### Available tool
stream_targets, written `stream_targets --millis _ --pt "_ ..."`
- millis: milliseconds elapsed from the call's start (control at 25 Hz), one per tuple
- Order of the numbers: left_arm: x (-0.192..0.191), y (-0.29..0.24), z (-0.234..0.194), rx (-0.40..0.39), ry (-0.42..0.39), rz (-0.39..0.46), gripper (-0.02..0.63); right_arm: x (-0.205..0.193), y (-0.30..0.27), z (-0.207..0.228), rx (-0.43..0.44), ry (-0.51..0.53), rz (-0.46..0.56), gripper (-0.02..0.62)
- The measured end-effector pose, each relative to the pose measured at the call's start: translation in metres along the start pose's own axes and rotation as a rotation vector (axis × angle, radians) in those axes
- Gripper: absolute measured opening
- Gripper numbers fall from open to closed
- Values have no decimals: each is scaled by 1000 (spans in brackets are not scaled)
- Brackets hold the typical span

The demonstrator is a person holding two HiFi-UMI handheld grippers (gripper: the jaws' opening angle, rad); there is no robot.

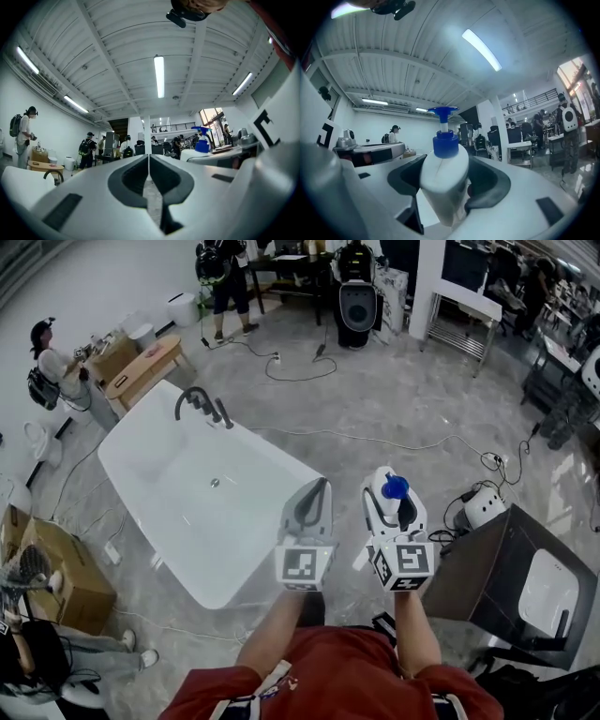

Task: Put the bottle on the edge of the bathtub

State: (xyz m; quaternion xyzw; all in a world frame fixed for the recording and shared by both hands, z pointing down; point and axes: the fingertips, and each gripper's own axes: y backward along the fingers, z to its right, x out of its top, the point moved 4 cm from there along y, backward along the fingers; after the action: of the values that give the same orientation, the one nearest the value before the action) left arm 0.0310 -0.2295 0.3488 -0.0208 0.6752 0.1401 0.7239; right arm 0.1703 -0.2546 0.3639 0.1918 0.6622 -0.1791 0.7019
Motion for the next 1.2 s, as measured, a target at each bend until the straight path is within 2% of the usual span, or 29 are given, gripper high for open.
stream_targets --millis 160,280,400,600,720,1040,1200 --pt "-1 -24 -33 14 44 4 18 6 -41 -14 10 23 0 281" --pt "-8 -45 -60 0 12 13 18 7 -75 -22 6 36 -5 281" --pt "-11 -67 -83 -13 29 17 18 6 -107 -28 -7 46 -12 281" --pt "-24 -111 -125 -45 -18 -2 18 10 -171 -29 -15 57 -22 281" --pt "-27 -130 -144 -56 -17 -3 18 8 -200 -31 -24 50 -31 281" --pt "-45 -158 -178 -6 52 -28 18 -8 -243 -25 -26 36 -45 281" --pt "-67 -158 -181 21 5 -54 18 -35 -250 -19 14 4 -69 281"
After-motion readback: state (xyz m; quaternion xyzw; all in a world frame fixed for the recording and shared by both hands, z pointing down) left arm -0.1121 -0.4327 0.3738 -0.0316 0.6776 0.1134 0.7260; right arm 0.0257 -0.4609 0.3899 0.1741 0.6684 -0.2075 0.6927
